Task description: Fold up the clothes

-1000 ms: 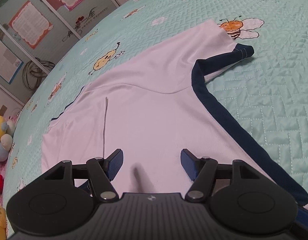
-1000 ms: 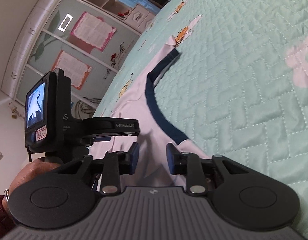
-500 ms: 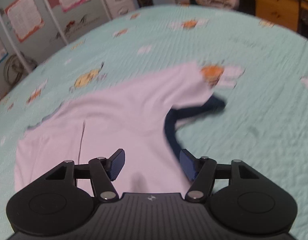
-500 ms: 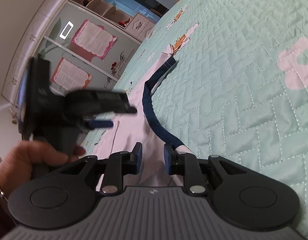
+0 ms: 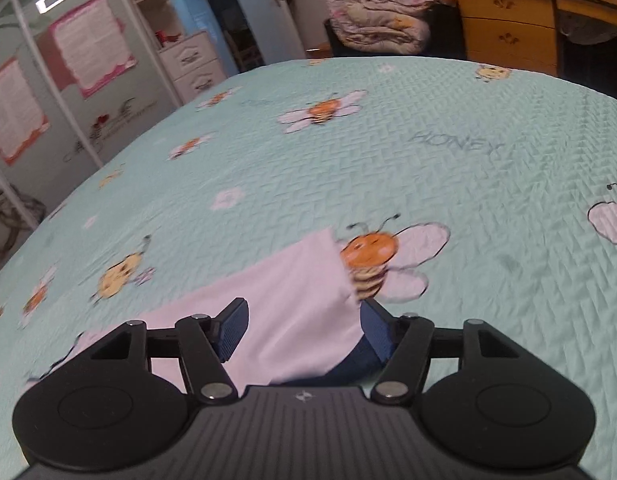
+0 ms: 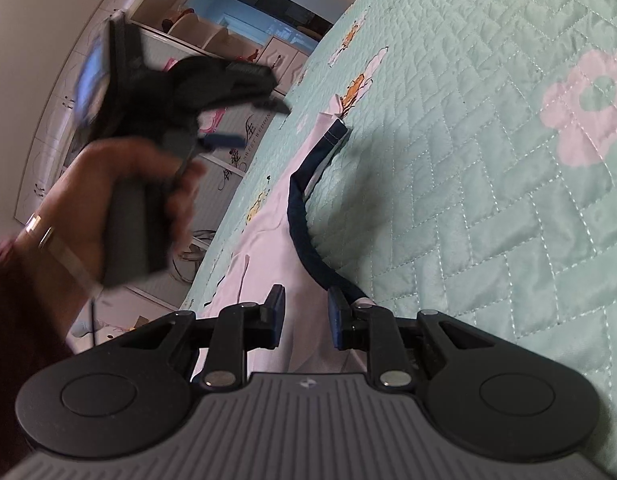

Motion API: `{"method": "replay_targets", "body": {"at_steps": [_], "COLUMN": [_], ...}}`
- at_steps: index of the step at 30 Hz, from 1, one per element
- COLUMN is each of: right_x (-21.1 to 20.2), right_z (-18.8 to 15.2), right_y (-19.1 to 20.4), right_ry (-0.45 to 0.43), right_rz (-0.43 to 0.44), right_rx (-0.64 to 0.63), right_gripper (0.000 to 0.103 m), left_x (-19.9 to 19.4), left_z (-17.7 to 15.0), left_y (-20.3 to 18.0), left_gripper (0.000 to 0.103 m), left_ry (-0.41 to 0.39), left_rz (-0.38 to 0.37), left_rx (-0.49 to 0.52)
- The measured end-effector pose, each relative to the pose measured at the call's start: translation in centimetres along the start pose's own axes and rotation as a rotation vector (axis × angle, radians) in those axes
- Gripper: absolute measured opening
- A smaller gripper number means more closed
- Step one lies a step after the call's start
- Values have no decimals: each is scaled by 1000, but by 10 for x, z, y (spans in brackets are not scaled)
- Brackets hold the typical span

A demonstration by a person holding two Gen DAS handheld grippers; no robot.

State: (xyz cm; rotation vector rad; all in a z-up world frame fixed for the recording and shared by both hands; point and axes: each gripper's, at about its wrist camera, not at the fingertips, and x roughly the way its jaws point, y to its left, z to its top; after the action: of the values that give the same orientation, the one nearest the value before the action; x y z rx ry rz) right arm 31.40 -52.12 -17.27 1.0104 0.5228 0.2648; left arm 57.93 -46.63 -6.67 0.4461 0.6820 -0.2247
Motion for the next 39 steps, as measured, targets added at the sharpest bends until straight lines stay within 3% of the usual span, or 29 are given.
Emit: {"method": "replay_targets", "body": {"at_steps": [3, 7, 14, 17, 24, 33, 35, 37, 39], "right_x": [0, 4, 5, 7, 7, 6, 6, 6, 6], "right_z": [0, 1, 2, 3, 4, 3, 3, 3, 2], "right_y": [0, -2, -3, -3, -4, -5, -6, -6, -6], "right_ry": [-1, 9, 12, 12, 13, 16, 16, 16, 16], "right_rz": [4, 15, 25, 28, 36, 45, 48, 47, 46], "right_rx": [-3, -1, 3, 4, 7, 16, 18, 17, 14], "right_gripper": [23, 23, 23, 23, 23, 23, 23, 23, 23], "left_x": [21, 43, 62, 66, 75, 80, 80, 82, 84], "left_z": [5, 3, -8, -12, -9, -16, -14, -12, -9], "left_y": [-12, -22, -15, -20, -27, -50, -51, -53, -55], "left_gripper": [68, 68, 68, 68, 70, 76, 75, 60, 56], "left_ry": [14, 38, 63, 55, 58, 30, 48, 67, 87], "left_rz": [-36, -9, 2, 16, 86, 251, 258, 265, 272], "left_rx": [51, 123, 104, 139, 147, 281, 282, 288, 295]}}
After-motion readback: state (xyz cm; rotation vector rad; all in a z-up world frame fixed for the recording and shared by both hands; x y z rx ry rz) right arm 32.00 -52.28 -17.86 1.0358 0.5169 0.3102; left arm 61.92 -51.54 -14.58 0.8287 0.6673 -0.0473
